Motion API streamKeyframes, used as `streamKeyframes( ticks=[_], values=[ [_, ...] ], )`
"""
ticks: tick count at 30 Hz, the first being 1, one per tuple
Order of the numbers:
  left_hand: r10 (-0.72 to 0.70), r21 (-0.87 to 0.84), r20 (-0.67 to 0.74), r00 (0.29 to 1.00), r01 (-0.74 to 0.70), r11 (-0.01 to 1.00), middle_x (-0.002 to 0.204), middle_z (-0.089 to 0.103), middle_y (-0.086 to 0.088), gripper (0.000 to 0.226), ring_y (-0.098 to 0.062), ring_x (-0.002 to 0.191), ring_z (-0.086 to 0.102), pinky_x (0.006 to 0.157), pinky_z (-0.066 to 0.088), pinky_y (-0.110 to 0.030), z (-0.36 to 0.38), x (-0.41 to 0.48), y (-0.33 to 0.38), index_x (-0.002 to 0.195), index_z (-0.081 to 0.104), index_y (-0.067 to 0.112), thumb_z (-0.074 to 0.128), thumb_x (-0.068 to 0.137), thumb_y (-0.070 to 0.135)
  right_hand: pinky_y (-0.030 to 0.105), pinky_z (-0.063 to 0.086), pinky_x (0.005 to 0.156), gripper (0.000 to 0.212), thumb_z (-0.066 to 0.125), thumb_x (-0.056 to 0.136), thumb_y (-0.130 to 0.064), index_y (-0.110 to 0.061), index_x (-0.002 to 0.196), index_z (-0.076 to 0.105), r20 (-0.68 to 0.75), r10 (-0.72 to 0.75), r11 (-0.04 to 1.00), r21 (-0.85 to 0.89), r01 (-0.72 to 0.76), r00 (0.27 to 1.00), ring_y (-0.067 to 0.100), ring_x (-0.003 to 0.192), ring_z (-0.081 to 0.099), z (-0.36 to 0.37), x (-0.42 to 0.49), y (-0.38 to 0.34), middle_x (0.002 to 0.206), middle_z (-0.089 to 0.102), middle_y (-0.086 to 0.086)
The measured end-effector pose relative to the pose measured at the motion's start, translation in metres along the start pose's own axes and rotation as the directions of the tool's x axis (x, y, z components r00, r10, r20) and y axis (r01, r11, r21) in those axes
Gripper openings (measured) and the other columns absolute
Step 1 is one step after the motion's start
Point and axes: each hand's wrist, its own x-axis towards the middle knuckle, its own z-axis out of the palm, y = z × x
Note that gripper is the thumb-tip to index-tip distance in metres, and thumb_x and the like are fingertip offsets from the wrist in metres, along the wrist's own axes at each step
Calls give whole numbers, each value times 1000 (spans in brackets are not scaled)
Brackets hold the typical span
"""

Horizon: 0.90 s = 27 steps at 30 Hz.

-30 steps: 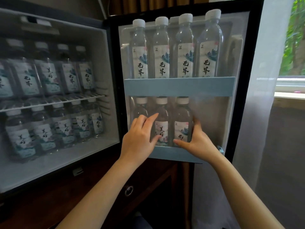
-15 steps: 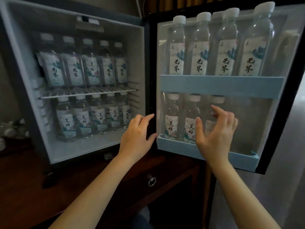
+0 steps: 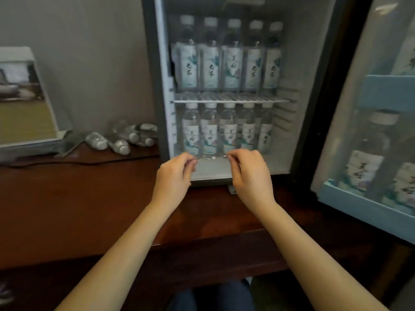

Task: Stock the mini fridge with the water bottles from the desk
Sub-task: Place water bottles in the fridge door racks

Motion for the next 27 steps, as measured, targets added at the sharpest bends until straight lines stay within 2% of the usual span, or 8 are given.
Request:
streamKeyframes(
  ticks=[6, 8, 11, 13, 15, 19, 23, 27],
  values=[
    [-257, 166, -101, 961, 271, 948, 41, 36, 2, 55, -15, 39, 39, 42, 26, -31, -51, -13, -78, 49, 38, 12, 38, 96, 42, 46, 49, 54, 37, 41, 97, -34, -6, 85, 62, 233, 50, 985, 149, -87, 971, 40, 61, 61, 81, 9, -52, 61, 64, 17],
    [-334, 190, -137, 932, 356, 915, 42, 36, 2, 55, -15, 40, 39, 44, 20, -30, -59, -12, -102, 48, 37, 13, 39, 96, 39, 41, 46, 53, 45, 42, 97, -39, -9, 66, 56, 307, 37, 983, 159, -89, 951, 39, 62, 59, 103, 15, -72, 58, 60, 15],
    [-481, 282, -118, 869, 494, 823, 64, 60, -4, 38, -27, 64, 58, 56, 33, -31, -63, -1, -145, 67, 53, 14, 38, 98, 33, 35, 36, 54, 52, 40, 96, -44, -20, 50, 34, 434, -8, 983, 166, -71, 901, 33, 65, 58, 138, 26, -100, 55, 48, 6],
    [-568, 331, -54, 821, 551, 766, 90, 62, -1, 13, -27, 84, 60, 66, 40, -33, -65, 12, -174, 87, 54, 22, 44, 92, 15, 34, 42, 61, 40, 43, 96, -39, -20, 60, 46, 557, -32, 980, 179, -82, 830, 33, 78, 61, 165, 36, -115, 72, 61, 7],
    [-623, 358, 6, 782, 580, 732, 110, 52, -1, 29, -26, 96, 57, 72, 42, -35, -66, 22, -203, 107, 53, 24, 49, 86, 4, 39, 51, 77, 15, 48, 93, -30, -20, 92, 59, 680, 2, 974, 164, -155, 733, 32, 96, 61, 193, 49, -128, 100, 65, 8],
    [-685, 404, -70, 725, 648, 645, 122, 43, -3, 30, -25, 111, 51, 78, 42, -34, -76, 30, -253, 120, 51, 21, 55, 91, 17, 38, 46, 86, 32, 51, 90, -25, -14, 121, 49, 768, 146, 964, 31, -263, 623, 32, 114, 53, 254, 79, -141, 123, 55, 11],
    [-561, 471, -195, 805, 578, 666, 120, 43, 1, 28, -18, 114, 45, 75, 41, -30, -82, 32, -263, 119, 53, 21, 53, 91, 18, 41, 40, 96, 50, 52, 91, -25, -7, 134, 33, 709, 330, 917, -85, -390, 623, 36, 128, 36, 326, 111, -147, 138, 39, 16],
    [-493, 558, -81, 866, 449, 698, 122, 39, 5, 32, -13, 114, 42, 73, 39, -25, -74, 29, -265, 125, 48, 24, 50, 93, 24, 43, 34, 102, 57, 52, 91, -29, -5, 138, 30, 630, 389, 905, -124, -407, 672, 37, 131, 30, 385, 139, -155, 143, 36, 18]
  ],
)
